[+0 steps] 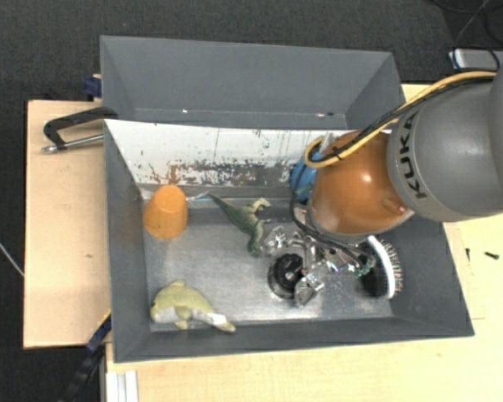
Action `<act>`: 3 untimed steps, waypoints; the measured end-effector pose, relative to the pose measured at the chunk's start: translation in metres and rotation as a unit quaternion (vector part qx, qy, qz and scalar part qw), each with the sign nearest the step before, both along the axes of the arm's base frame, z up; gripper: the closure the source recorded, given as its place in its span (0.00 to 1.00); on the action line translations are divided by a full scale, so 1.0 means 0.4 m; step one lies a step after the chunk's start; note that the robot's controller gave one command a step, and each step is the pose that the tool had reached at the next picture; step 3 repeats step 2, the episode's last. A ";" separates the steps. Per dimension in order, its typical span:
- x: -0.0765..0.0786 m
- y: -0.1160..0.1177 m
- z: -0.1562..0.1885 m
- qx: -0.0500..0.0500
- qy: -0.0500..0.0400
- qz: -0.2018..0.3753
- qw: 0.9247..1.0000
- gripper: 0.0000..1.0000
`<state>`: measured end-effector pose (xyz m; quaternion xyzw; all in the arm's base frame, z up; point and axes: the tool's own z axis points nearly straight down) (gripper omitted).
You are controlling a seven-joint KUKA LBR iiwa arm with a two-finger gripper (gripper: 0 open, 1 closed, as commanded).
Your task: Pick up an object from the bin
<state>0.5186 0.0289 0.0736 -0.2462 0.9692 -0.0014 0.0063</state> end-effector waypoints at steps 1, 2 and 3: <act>0.005 0.002 0.004 0.001 -0.004 0.000 1.000 1.00; 0.067 -0.051 0.334 -0.001 -0.001 0.059 0.998 1.00; 0.067 -0.051 0.334 -0.001 -0.001 0.059 0.998 1.00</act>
Offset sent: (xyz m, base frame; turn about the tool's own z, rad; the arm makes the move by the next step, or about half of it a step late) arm 0.0000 0.0000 0.0000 0.0000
